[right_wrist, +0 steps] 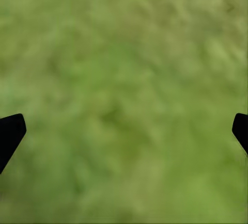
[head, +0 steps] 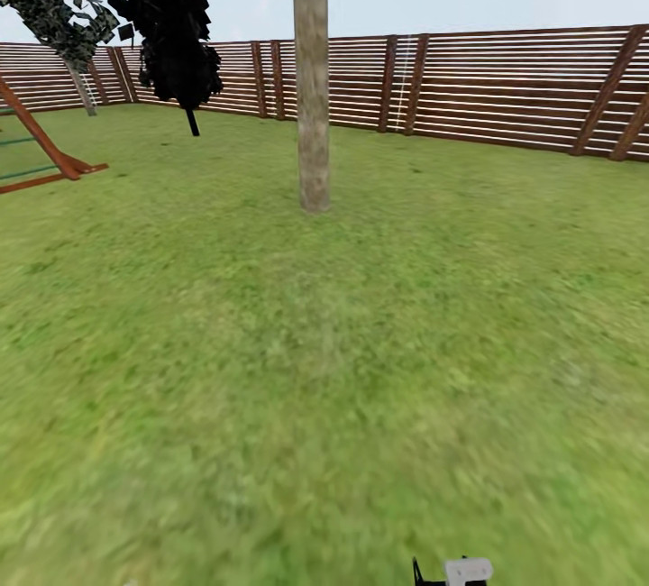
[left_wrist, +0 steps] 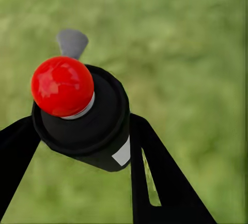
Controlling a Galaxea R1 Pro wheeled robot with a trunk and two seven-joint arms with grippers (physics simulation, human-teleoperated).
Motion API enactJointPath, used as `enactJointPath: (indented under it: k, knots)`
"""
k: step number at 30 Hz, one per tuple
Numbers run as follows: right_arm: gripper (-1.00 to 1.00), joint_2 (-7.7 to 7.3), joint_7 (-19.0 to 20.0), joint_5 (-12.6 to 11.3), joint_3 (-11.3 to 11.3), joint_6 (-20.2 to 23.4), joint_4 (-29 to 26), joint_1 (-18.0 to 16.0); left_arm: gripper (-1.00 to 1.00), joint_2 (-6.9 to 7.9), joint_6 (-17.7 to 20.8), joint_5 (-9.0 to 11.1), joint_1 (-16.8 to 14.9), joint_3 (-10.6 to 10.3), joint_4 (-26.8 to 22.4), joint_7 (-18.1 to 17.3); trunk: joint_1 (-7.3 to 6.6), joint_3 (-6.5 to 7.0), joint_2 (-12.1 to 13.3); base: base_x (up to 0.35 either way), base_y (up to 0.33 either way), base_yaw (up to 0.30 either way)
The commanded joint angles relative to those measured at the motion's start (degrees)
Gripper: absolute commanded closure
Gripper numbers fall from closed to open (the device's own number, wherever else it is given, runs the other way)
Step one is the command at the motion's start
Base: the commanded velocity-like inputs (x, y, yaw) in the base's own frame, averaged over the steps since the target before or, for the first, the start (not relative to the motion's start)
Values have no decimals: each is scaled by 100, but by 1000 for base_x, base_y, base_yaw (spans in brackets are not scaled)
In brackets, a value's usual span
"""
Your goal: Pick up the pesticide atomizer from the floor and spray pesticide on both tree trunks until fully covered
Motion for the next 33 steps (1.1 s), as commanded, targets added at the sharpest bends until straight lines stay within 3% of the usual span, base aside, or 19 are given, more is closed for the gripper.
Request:
enactJointPath:
  k: [1,33]
  knots:
    - [-100,0,0,0,0,0,0,0,100,0,0,1,0,1,-1,0,0,0,0,339,0,0]
    - [-100,0,0,0,0,0,0,0,100,0,0,0,0,7,-1,0,0,0,0,338,0,39]
